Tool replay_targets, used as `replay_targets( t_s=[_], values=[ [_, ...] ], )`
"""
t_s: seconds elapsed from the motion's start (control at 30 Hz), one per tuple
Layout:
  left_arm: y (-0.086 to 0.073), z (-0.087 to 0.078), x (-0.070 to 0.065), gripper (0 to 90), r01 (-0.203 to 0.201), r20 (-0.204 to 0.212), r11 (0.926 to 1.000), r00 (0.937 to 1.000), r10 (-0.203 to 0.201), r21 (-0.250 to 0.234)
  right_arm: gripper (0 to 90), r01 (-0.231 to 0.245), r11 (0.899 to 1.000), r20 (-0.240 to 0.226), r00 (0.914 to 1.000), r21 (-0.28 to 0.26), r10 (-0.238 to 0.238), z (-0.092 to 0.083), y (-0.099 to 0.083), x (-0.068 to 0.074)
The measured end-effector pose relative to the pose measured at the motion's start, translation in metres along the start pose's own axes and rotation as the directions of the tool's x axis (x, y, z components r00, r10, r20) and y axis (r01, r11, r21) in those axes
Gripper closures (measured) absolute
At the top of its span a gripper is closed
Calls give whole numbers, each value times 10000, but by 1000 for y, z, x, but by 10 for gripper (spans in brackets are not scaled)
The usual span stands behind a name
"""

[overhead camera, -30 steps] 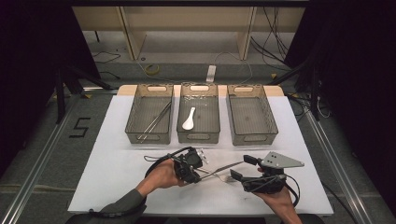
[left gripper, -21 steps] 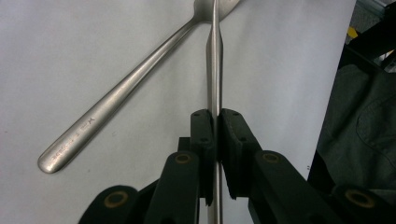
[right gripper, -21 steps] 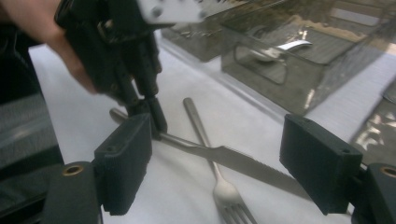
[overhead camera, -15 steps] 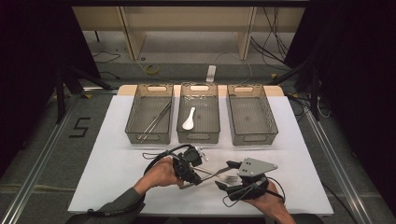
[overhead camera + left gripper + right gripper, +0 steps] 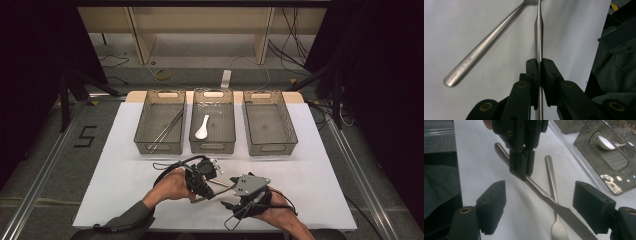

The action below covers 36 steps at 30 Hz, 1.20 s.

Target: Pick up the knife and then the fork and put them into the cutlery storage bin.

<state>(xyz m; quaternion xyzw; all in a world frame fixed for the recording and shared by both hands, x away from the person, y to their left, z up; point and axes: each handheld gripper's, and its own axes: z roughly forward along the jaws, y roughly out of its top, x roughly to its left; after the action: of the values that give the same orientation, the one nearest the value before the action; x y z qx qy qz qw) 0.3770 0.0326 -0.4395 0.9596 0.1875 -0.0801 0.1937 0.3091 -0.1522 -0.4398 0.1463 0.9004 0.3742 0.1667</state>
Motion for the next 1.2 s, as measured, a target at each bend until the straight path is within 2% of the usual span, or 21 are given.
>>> replay_targets(
  t_s=[0.17,0.53,0.63,0.73,0.87,0.93,0.97,1.0,1.03,1.1,1.13,1.2],
  values=[
    [1,-2,-1,834,25,34,10000,10000,-25,25,304,555,9981,134,9983,274,-559,4,1,2],
    [1,-7,-1,834,-185,-17,9996,9998,186,217,369,1371,9884,197,9902,654,-1386,14,5,8],
    [2,-6,-4,834,-140,53,9998,9999,139,113,406,1741,9825,269,9840,658,-1761,16,7,10],
    [3,-8,-5,834,-231,134,9995,9996,229,206,424,1901,9781,113,9814,850,-1918,19,8,12],
    [3,-10,-5,834,-319,165,9991,9994,315,282,460,2199,9703,150,9748,1005,-2224,22,9,14],
    [3,-9,-6,834,-305,213,9992,9993,299,275,478,2492,9627,154,9676,1055,-2521,24,10,14],
    [3,-9,-6,834,-319,238,9991,9992,312,288,488,2483,9629,115,9679,1059,-2509,25,11,16],
    [3,-9,-6,834,-418,283,9985,9988,409,339,499,2820,9519,14,9588,1197,-2842,25,11,15],
    [3,-9,-6,834,-412,329,9985,9987,400,361,511,2898,9492,115,9559,1227,-2934,26,11,15],
    [3,-9,-6,834,-486,356,9980,9983,471,409,529,2982,9459,-12,9538,1276,-3005,28,12,17],
    [3,-9,-6,834,-499,361,9978,9982,484,427,540,3059,9432,102,9508,1299,-3097,28,11,17],
    [3,-10,-6,833,-484,384,9979,9982,468,426,558,3141,9400,47,9482,1333,-3175,29,11,17]
  ],
)
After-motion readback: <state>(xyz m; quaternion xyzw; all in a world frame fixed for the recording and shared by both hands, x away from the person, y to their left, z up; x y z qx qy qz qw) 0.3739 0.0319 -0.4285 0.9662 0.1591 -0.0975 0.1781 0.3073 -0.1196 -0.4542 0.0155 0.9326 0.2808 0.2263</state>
